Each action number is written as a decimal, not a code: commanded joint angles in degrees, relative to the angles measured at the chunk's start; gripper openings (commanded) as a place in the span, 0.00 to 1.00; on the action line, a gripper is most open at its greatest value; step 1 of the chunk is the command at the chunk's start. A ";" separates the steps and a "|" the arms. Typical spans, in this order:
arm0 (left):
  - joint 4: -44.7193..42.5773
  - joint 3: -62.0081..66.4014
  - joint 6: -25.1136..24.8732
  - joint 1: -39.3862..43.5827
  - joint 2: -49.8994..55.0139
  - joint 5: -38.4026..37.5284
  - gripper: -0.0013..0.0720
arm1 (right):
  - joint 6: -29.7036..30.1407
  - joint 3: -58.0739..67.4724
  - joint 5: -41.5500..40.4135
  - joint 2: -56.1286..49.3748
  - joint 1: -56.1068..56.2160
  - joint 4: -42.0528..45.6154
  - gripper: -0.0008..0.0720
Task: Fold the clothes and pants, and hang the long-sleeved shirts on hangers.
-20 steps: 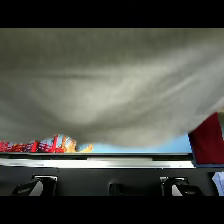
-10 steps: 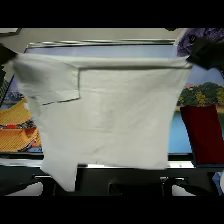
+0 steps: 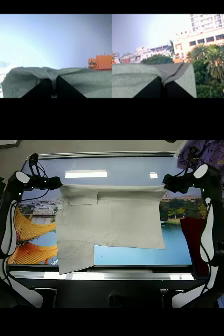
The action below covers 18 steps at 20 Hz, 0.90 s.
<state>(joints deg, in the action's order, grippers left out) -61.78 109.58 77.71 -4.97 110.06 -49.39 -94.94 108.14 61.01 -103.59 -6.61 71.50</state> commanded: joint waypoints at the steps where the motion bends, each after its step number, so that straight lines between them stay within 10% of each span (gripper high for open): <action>1: 0.31 0.92 0.24 -0.31 2.16 8.31 0.04 | -0.39 1.70 -4.90 -1.77 0.02 2.25 0.05; 11: -0.61 0.83 0.26 -2.08 1.92 -22.51 0.04 | -0.42 2.40 22.75 -2.89 0.02 6.40 0.05; 18: -5.99 0.52 0.28 -1.18 2.05 -29.27 0.04 | -0.44 2.32 27.43 -8.55 0.02 6.73 0.05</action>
<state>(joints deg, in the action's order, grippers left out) -65.76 110.13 77.97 -6.48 112.05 -75.24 -95.42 110.48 85.91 -110.17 -6.63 78.00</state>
